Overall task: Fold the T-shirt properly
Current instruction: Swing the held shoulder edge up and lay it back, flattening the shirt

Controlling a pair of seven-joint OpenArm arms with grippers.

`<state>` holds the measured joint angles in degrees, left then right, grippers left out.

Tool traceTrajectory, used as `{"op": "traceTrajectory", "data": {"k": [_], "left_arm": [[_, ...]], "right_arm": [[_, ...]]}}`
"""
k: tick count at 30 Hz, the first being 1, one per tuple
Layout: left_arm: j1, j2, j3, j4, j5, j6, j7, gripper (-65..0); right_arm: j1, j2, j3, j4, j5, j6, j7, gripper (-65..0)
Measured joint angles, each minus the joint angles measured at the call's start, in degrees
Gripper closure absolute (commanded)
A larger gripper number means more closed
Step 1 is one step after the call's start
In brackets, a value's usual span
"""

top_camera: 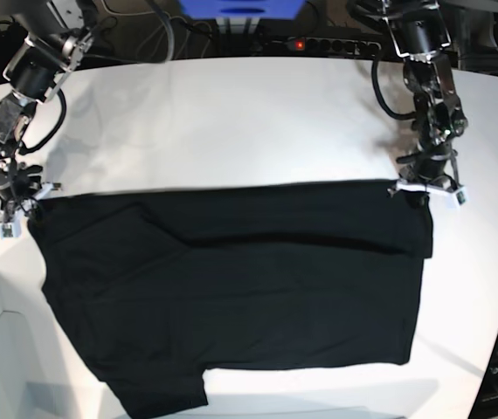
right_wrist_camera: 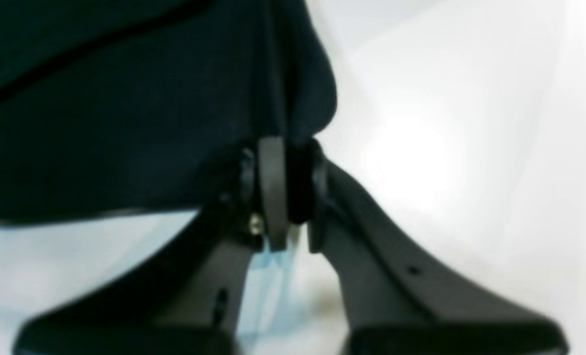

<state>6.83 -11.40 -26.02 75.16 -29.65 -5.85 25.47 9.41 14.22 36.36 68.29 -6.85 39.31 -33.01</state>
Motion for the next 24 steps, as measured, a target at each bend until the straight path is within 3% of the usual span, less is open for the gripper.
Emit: {"op": "traceTrajectory", "data": {"k": [6,10,12,18,24], "left_arm": [[3.37,-0.68,0.28,6.67,0.68,0.33,4.37,0.0],[4.22,-0.81,-0.37,11.76,1.09,0.66,4.66,0.0],[2.93,-0.81,-2.43,14.21,0.59,0.09,6.01,0.0],[-6.21,-0.76,-6.86,15.26,0.63,0.13,17.81,0.0],[-11.26,-0.92,-8.59,15.28,0.87,0.22,22.62,0.0]], "right_arm": [[-6.62,0.02,0.0,9.53,-1.64,0.11,-2.86,0.0],[-5.99,-0.44,-0.09,13.88,-0.9,0.09,-4.74,0.0],[-4.55,-0.24,-0.42,14.99,-0.87,0.11,-7.61,0.0],[3.41,0.15,-1.66,17.77,-0.85,0.72,-12.39,0.0],[11.72,1.16,-3.8,18.12,-0.37,0.92,-15.98,0.0]]}}
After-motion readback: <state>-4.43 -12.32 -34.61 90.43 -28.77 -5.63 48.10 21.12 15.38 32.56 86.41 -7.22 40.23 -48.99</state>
